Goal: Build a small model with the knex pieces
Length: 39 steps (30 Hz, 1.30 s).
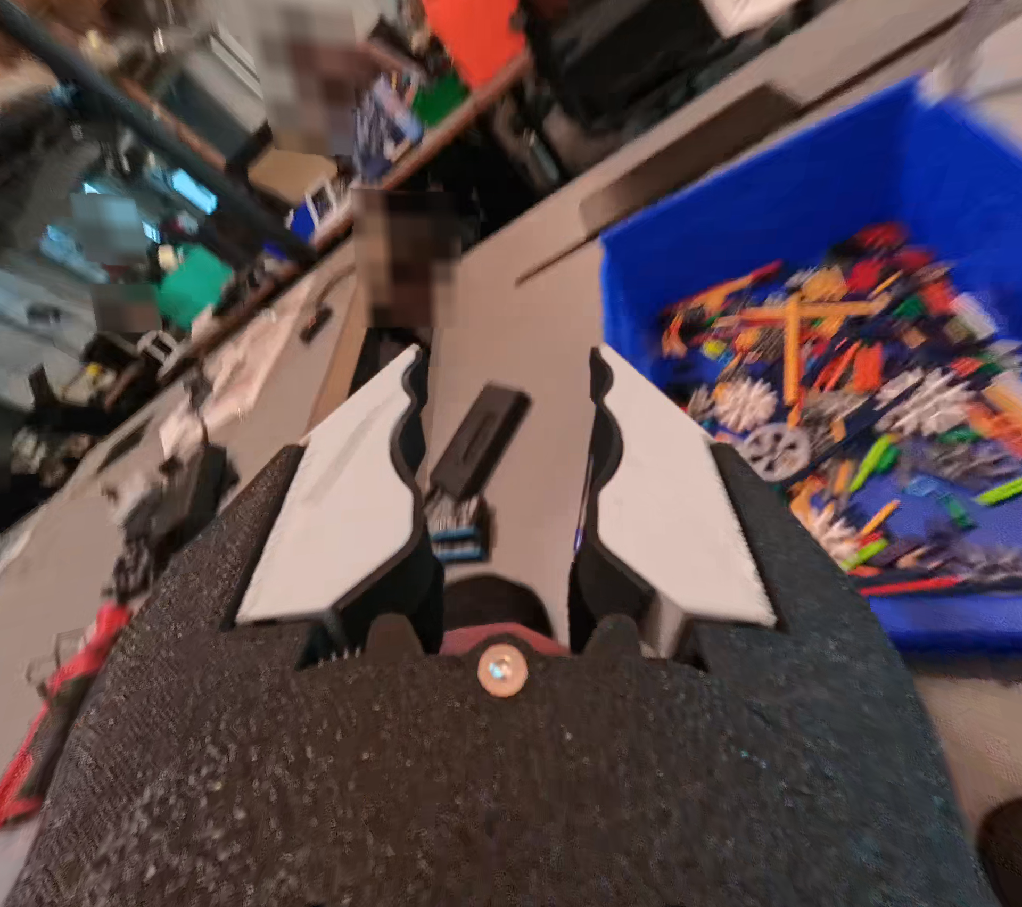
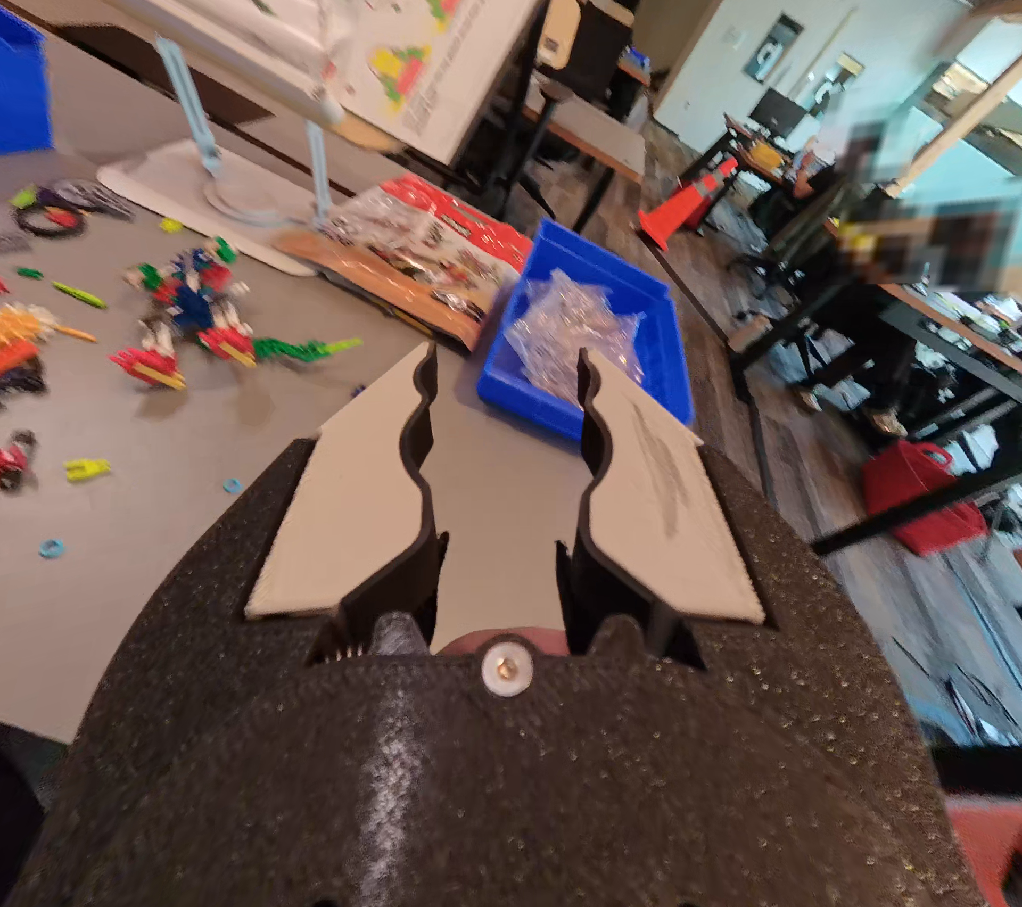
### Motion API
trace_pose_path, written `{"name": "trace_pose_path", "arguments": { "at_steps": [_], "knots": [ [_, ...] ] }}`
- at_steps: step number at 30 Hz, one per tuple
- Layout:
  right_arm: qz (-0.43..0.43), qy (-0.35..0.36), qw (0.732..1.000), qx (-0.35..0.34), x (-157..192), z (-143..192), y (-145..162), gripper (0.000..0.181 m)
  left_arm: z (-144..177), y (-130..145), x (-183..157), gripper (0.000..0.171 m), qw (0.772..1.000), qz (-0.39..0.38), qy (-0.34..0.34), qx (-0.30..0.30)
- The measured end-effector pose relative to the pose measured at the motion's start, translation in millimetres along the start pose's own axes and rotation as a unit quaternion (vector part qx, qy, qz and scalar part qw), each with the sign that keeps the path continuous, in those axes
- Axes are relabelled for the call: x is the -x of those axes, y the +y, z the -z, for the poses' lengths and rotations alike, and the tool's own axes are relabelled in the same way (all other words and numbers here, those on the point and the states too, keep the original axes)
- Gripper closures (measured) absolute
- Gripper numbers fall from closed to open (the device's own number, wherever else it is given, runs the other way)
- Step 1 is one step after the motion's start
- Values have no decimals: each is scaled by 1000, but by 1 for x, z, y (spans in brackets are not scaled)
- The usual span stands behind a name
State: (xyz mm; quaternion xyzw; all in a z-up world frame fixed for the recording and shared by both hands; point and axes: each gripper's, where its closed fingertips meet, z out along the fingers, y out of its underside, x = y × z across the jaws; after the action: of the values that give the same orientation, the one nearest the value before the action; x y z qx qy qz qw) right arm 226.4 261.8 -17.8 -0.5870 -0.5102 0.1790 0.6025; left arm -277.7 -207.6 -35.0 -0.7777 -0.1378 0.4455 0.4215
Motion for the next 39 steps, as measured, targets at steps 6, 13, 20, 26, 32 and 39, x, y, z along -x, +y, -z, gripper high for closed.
{"name": "trace_pose_path", "arguments": {
  "at_steps": [6, 13, 20, 26, 32, 39],
  "knots": [
    [5, 78, 996, 53, -80, 38, 72, 128, 3, 70, 15, 112, 995, 80, -45, 33],
    [0, 91, 994, 62, -118, 51, 141, 127, -5, 87, -23, 112, 994, 87, -14, 60],
    [-44, 104, 990, 86, -116, 64, 171, 126, 5, 81, -42, 111, 994, 92, 10, 63],
    [-76, 82, 986, 125, -98, 64, 186, 125, 17, 67, -78, 111, 997, 38, 36, 51],
    [-138, 58, 978, 146, -61, 81, 190, 124, 56, 53, -111, 119, 997, -49, 65, 12],
    [-235, 21, 962, 137, -29, 106, 164, 121, 104, 54, -130, 117, 988, -53, 147, -7]
  ]
}}
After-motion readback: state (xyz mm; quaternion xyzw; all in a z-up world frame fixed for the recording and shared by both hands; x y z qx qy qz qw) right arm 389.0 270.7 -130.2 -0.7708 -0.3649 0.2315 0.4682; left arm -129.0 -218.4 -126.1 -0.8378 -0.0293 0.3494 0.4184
